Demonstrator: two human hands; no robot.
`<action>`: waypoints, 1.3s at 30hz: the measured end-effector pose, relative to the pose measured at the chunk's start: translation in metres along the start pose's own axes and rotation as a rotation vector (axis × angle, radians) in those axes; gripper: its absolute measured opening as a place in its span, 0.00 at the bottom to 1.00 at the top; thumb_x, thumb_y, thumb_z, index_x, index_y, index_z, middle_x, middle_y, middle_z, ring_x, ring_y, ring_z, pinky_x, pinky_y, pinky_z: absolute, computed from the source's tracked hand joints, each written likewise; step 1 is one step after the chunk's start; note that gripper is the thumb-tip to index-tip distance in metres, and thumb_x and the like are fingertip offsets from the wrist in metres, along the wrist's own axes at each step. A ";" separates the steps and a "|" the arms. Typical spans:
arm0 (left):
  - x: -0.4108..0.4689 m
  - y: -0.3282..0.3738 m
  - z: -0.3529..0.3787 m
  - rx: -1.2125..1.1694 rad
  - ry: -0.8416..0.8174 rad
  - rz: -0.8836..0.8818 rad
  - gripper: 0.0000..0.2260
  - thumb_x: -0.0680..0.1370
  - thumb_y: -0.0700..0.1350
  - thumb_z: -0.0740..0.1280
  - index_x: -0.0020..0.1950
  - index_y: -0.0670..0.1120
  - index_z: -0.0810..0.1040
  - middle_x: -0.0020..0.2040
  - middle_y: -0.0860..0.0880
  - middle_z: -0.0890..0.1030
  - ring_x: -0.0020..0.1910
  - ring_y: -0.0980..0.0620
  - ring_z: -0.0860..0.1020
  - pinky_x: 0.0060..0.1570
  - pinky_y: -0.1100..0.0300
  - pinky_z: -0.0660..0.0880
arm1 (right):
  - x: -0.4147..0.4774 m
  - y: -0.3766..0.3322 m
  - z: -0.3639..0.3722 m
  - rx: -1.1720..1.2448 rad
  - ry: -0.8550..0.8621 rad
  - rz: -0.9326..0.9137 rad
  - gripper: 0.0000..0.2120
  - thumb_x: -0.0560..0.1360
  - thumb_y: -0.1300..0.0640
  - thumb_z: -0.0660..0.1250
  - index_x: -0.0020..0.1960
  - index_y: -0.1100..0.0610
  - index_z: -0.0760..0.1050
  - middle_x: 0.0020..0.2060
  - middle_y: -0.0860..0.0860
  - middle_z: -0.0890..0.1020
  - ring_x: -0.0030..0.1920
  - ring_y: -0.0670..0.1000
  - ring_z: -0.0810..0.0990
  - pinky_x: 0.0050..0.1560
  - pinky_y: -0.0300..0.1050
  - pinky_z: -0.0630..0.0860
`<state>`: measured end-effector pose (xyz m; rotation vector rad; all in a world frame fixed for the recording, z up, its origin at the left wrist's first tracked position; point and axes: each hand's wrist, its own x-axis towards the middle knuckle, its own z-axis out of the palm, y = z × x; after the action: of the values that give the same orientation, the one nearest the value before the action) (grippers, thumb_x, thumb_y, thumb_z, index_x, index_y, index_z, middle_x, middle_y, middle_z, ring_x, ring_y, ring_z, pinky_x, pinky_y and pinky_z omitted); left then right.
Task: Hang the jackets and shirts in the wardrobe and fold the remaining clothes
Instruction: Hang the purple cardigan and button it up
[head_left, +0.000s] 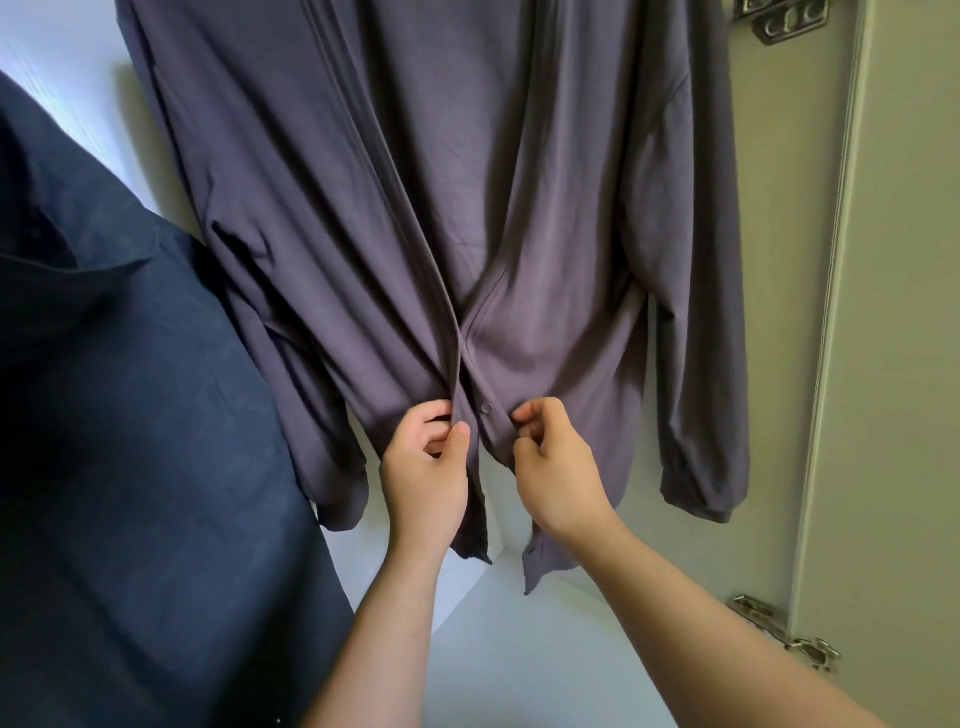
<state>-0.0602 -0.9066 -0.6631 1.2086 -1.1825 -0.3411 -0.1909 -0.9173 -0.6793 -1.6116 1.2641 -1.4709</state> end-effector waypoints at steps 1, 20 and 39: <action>0.000 0.002 0.000 0.020 0.006 0.019 0.11 0.78 0.41 0.71 0.49 0.60 0.80 0.42 0.55 0.85 0.42 0.56 0.82 0.44 0.62 0.76 | 0.000 -0.001 0.000 -0.008 0.004 -0.017 0.10 0.78 0.59 0.57 0.52 0.44 0.69 0.41 0.38 0.78 0.40 0.43 0.77 0.40 0.41 0.73; 0.012 0.016 -0.003 0.000 0.056 0.005 0.12 0.79 0.45 0.71 0.41 0.62 0.80 0.40 0.62 0.84 0.42 0.53 0.85 0.50 0.49 0.82 | 0.020 -0.033 0.009 -0.076 -0.018 -0.131 0.16 0.75 0.55 0.70 0.53 0.41 0.65 0.48 0.39 0.80 0.49 0.43 0.79 0.51 0.49 0.79; 0.021 0.015 -0.019 -0.070 -0.036 -0.079 0.08 0.75 0.55 0.65 0.39 0.63 0.82 0.39 0.57 0.86 0.44 0.53 0.86 0.55 0.43 0.81 | 0.042 -0.036 0.040 -0.384 0.080 -0.101 0.13 0.77 0.53 0.65 0.44 0.46 0.58 0.38 0.45 0.74 0.35 0.54 0.73 0.33 0.48 0.67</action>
<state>-0.0411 -0.9062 -0.6374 1.1946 -1.1467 -0.4611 -0.1465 -0.9496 -0.6381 -1.9009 1.6079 -1.4264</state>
